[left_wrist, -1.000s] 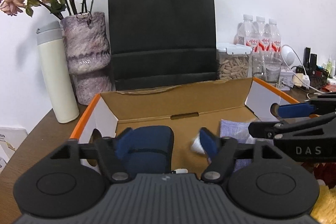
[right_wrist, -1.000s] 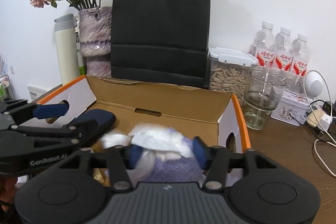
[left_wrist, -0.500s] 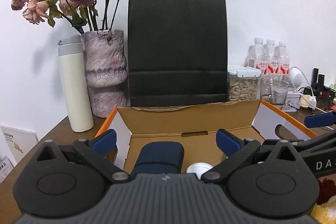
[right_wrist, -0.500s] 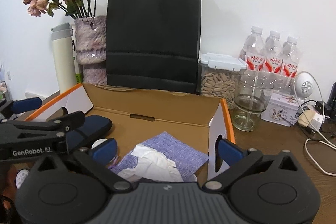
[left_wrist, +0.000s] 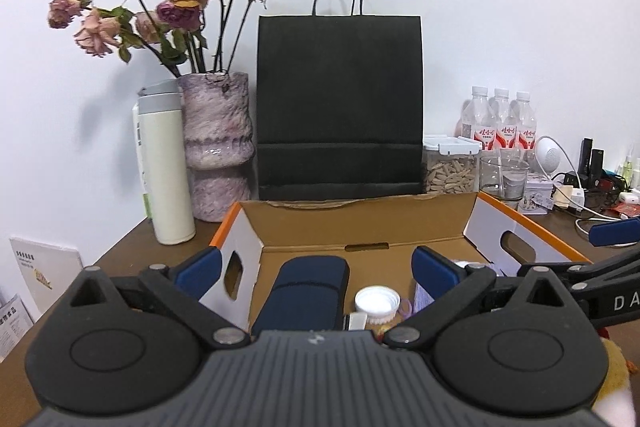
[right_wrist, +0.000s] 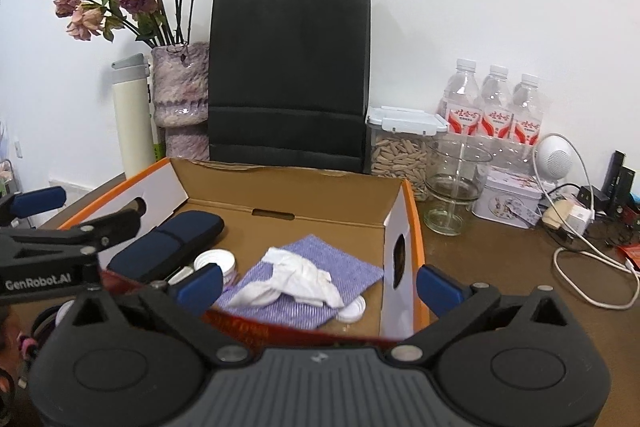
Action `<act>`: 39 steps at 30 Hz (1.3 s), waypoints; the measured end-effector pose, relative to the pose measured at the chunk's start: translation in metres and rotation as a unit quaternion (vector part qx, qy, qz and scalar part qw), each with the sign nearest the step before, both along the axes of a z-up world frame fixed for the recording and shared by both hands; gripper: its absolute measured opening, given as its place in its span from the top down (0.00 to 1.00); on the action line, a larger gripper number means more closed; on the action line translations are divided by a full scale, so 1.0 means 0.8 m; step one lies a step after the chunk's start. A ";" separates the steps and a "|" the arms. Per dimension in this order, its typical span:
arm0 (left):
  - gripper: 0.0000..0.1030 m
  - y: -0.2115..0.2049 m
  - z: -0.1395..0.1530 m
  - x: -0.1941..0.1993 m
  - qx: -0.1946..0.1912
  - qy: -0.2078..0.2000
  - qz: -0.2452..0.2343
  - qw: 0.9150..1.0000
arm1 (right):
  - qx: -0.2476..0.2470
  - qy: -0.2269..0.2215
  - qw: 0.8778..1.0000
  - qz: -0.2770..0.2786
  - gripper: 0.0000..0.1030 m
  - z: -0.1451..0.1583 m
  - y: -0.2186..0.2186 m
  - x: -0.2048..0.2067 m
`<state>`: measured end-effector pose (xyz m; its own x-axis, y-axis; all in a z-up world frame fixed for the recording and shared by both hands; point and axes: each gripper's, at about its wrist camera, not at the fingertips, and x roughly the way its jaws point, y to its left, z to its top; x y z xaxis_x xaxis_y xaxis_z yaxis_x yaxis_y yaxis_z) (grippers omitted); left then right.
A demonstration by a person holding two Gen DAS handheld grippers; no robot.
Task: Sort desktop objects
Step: 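Withdraw both tools from the box back over the table, then grasp the yellow-white plush toy with the right tool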
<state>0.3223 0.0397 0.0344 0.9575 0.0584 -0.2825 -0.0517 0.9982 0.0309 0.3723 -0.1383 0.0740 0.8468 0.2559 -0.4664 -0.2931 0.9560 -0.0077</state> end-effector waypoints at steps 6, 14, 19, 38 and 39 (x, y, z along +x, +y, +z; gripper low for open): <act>0.00 0.004 -0.010 -0.030 -0.006 0.012 0.012 1.000 | 0.001 0.003 1.000 -0.006 0.00 -0.005 -0.008 -0.036; 0.00 -0.001 -0.019 -0.067 -0.008 0.023 0.006 1.000 | 0.004 0.027 0.999 -0.021 0.00 -0.035 -0.019 -0.084; 0.00 -0.002 -0.023 -0.082 -0.012 0.033 0.000 0.999 | 0.000 0.029 0.999 -0.022 0.00 -0.040 -0.020 -0.102; 0.00 -0.003 -0.039 -0.094 -0.035 0.099 -0.045 0.993 | -0.004 0.065 0.998 -0.006 0.07 -0.064 -0.012 -0.101; 0.00 -0.004 -0.039 -0.094 -0.035 0.100 -0.045 0.993 | 0.001 0.068 0.998 -0.004 0.09 -0.064 -0.013 -0.100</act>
<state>0.2471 0.0367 0.0032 0.8823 -0.0512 -0.4679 0.0381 0.9986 -0.0374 0.2924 -0.1487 0.0226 0.7772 0.2504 -0.5772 -0.2843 0.9582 0.0329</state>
